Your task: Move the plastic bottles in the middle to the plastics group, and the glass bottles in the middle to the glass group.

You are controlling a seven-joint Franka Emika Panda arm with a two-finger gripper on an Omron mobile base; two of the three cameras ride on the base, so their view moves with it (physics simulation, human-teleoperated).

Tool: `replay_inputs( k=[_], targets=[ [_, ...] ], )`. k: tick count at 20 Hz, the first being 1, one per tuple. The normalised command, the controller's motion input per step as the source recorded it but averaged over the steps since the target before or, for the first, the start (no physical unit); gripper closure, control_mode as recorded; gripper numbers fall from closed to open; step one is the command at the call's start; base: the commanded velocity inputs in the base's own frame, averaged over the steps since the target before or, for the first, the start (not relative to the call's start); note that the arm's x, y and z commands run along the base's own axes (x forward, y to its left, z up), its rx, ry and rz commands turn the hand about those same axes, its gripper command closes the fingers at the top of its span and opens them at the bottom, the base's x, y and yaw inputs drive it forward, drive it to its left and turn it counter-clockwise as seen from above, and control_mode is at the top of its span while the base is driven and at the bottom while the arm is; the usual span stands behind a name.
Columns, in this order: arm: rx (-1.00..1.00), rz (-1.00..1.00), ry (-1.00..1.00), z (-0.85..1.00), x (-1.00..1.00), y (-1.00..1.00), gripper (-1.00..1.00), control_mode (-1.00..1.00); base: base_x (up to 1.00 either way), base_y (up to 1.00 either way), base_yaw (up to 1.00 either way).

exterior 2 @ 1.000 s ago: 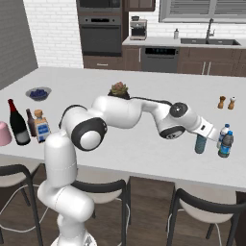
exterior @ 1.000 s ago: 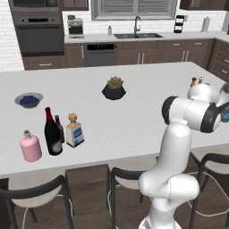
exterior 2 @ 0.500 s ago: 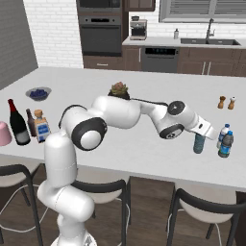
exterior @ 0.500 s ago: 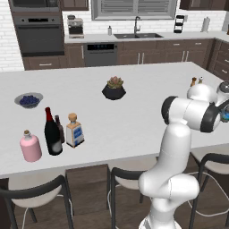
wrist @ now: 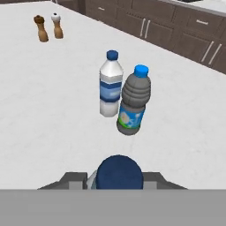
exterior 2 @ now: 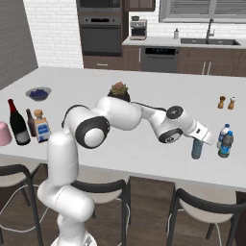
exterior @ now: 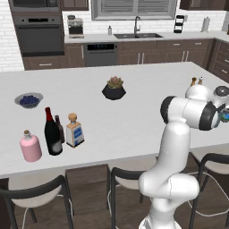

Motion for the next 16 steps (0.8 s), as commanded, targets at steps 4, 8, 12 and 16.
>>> replay_inputs(
  k=[4,8,12,16],
  targets=[
    [0.0,0.0,0.01,-0.25,0.0,0.0,1.0,-1.0,0.0,0.0,0.0],
    [0.0,0.0,0.04,-0.32,0.0,0.0,1.0,-1.0,0.0,0.0,0.0],
    [0.0,0.0,0.0,-0.1,0.03,-0.1,1.0,-1.0,0.0,0.0,0.0],
    [0.0,0.0,0.0,0.09,0.28,-0.29,1.0,-1.0,0.0,0.0,0.0]
  ],
)
